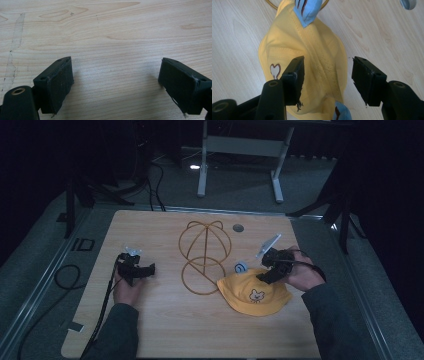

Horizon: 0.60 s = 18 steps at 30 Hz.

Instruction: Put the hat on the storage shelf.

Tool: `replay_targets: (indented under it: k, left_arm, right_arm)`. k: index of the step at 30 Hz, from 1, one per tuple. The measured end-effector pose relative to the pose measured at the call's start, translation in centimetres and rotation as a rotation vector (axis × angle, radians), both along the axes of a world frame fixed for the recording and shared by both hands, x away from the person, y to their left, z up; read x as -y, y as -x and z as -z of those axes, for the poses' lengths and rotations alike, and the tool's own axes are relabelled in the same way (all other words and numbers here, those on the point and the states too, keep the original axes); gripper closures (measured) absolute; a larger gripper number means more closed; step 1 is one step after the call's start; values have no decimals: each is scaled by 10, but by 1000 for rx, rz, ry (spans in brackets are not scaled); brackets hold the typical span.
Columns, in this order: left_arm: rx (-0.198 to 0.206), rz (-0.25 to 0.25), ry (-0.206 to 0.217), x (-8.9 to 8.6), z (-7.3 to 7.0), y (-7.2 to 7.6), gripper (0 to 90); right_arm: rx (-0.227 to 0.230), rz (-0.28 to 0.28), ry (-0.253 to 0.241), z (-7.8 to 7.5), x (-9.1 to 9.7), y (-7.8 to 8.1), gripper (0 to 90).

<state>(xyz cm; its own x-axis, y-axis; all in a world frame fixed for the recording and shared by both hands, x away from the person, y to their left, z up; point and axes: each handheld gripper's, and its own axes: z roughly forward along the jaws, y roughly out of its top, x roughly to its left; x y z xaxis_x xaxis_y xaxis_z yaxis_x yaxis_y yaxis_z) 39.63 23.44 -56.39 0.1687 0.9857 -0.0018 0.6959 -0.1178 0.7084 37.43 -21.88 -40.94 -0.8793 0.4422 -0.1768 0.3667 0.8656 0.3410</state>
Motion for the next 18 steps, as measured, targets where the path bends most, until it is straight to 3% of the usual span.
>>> replay_targets:
  k: [9, 16, 18]
  left_arm:
    - [0, 2, 0, 0, 0, 0, 128]
    - [0, 3, 1, 0, 0, 0, 128]
    - [0, 3, 0, 0, 0, 0, 128]
  right_arm:
    - [-66, -23, 42, 6, -5, -7, 473]
    - [-84, -32, 71, 13, -10, -10, 478]
    - [-91, -44, 72, 15, -11, -11, 524]
